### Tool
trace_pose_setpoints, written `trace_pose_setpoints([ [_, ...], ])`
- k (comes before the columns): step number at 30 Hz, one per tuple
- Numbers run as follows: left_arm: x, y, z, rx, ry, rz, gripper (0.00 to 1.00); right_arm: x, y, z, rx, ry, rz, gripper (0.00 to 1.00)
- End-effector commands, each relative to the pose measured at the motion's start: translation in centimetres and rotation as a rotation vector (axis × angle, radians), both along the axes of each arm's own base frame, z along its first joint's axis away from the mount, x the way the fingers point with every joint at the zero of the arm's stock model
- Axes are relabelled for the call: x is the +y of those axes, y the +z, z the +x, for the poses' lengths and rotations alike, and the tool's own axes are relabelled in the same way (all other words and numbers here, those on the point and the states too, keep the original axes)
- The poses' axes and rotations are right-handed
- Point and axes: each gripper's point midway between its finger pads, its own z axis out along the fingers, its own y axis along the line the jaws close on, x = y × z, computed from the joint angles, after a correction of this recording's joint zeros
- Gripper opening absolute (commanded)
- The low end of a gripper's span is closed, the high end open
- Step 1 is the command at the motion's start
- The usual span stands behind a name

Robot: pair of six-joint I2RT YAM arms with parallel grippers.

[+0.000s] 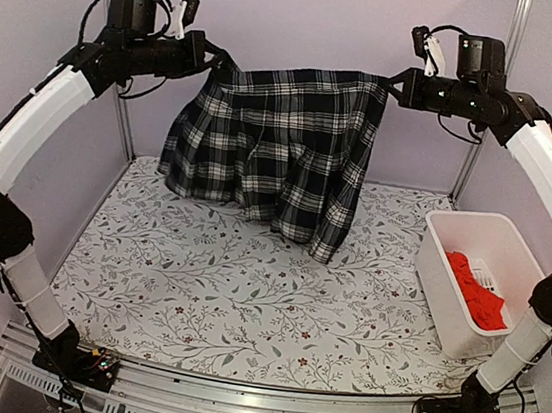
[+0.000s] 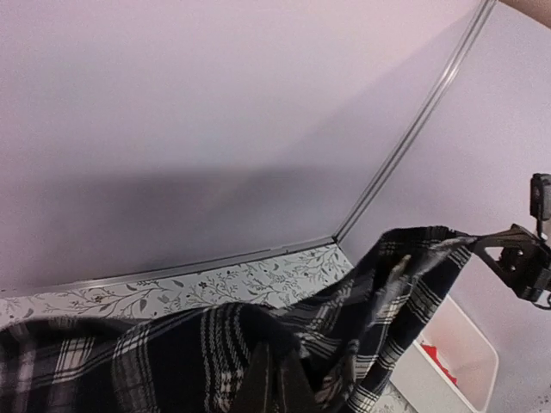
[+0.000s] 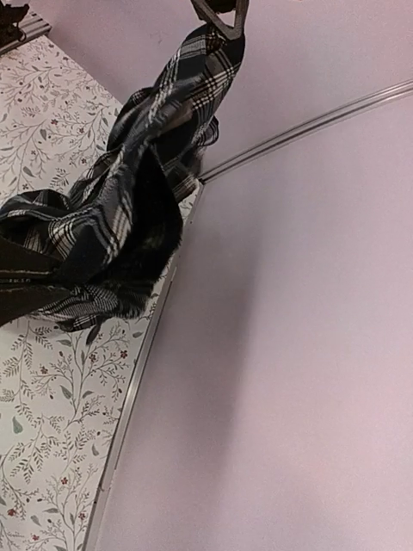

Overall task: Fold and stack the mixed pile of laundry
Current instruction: Flatten out the crumpled skirt at the center of the board.

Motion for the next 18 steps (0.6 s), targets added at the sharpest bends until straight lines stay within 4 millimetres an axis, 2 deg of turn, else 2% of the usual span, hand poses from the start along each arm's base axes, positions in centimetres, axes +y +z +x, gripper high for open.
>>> trace_pose_setpoints([
  [1,-11.4,1.5,-4.0,-0.029,-0.349,0.044,0.0,9.3,4.2,-6.6,-0.033,0.374,0.115,0.0],
  [2,-11.4,1.7,-3.9,-0.032,-0.356,0.051,0.0,11.5,2.8,-7.0,0.001,0.424,0.087,0.0],
  [3,-10.0,2.4,-3.3,-0.053,-0.288,0.058,0.0,11.7,1.7,-6.8,0.029,0.414,0.059,0.0],
  [4,-7.0,3.4,-2.1,-0.078,-0.169,0.05,0.0,10.5,1.1,-5.1,0.036,0.344,0.042,0.0],
  [6,0.0,5.3,-1.0,-0.134,0.017,-0.052,0.0,5.3,1.8,-1.6,0.001,0.168,0.066,0.0],
  [7,2.7,5.7,-1.1,-0.164,0.067,-0.087,0.0,2.1,3.8,-1.5,-0.056,0.085,0.102,0.0],
  [8,4.4,5.4,-1.0,-0.172,0.111,-0.09,0.0,0.2,4.7,-1.2,-0.092,0.031,0.119,0.0],
  [9,5.0,5.8,-1.2,-0.188,0.13,-0.083,0.0,-1.1,6.1,-2.0,-0.136,0.011,0.127,0.0],
  [10,4.8,5.5,-0.8,-0.178,0.117,-0.071,0.0,-1.5,7.0,-2.5,-0.157,0.015,0.124,0.0],
  [14,2.8,4.7,-0.1,-0.131,0.029,-0.081,0.0,0.2,6.6,-1.2,-0.136,0.075,0.1,0.0],
  [18,3.0,5.1,0.0,-0.145,0.042,-0.061,0.0,0.8,6.5,-0.5,-0.134,0.085,0.112,0.0],
])
